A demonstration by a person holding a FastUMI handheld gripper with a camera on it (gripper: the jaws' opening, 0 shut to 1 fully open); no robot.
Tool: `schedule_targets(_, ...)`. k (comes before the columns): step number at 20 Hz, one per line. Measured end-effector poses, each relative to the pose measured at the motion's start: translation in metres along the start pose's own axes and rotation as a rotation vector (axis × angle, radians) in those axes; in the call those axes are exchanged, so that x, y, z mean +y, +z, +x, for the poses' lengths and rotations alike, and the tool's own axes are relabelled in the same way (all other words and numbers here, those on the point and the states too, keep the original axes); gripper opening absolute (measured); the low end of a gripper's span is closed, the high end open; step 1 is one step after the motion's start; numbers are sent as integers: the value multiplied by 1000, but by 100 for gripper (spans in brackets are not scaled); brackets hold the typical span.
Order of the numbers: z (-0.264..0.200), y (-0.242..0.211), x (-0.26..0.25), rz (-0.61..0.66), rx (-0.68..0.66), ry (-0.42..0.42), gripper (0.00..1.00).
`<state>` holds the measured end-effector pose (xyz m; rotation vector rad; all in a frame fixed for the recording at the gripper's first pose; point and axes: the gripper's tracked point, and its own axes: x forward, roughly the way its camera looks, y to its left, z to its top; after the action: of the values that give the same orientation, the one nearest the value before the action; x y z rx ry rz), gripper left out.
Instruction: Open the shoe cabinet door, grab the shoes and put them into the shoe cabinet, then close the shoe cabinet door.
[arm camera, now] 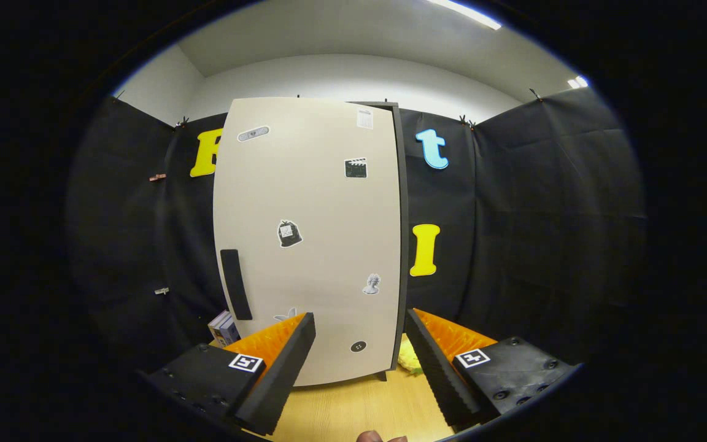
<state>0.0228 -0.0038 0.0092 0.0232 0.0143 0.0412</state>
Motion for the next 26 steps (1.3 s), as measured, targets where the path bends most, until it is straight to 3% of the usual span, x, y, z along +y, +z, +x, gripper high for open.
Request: schedule_targets(26, 3, -4, -2, -8, 7, -17, 98)
